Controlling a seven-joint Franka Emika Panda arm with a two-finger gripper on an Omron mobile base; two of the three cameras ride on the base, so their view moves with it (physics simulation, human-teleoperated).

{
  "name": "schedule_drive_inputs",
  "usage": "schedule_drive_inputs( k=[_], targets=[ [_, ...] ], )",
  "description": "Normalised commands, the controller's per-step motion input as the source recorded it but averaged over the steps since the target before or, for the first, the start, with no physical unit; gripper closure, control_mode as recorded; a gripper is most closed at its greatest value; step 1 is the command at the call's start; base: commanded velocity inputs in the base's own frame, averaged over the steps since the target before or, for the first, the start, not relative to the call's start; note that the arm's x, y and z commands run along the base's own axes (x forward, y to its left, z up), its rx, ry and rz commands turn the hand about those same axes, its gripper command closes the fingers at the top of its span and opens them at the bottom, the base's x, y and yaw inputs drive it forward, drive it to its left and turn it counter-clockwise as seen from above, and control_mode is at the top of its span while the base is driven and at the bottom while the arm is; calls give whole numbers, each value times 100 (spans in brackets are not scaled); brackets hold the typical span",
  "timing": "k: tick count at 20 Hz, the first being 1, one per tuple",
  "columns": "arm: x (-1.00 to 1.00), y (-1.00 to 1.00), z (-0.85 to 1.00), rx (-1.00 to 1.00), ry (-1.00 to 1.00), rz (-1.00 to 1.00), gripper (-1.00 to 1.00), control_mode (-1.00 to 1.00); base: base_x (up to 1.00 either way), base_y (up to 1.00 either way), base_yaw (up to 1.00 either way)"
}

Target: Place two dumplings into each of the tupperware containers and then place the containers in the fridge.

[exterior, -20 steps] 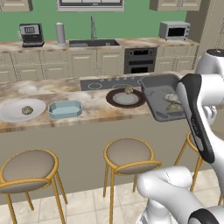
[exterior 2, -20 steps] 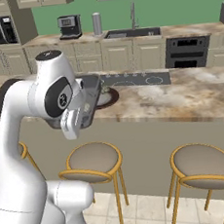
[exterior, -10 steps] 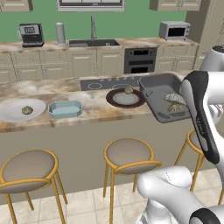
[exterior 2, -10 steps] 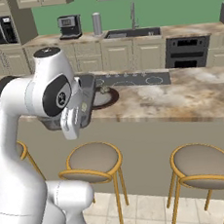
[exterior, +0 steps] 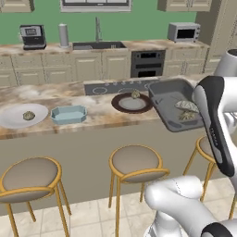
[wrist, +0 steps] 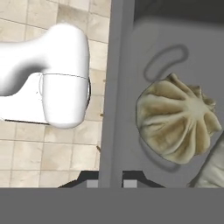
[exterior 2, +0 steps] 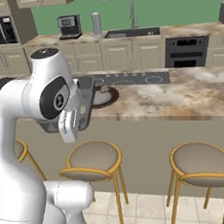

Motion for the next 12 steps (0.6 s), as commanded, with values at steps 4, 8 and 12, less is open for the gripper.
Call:
schedule_drive_inputs(
  k=[4, 8, 12],
  targets=[
    [0, 0, 0, 0, 0, 0, 100, 100, -82, -12, -44],
    [0, 0, 0, 0, 0, 0, 100, 100, -56, -6, -75],
    [0, 0, 0, 0, 0, 0, 100, 100, -17, -12, -73]
  ],
)
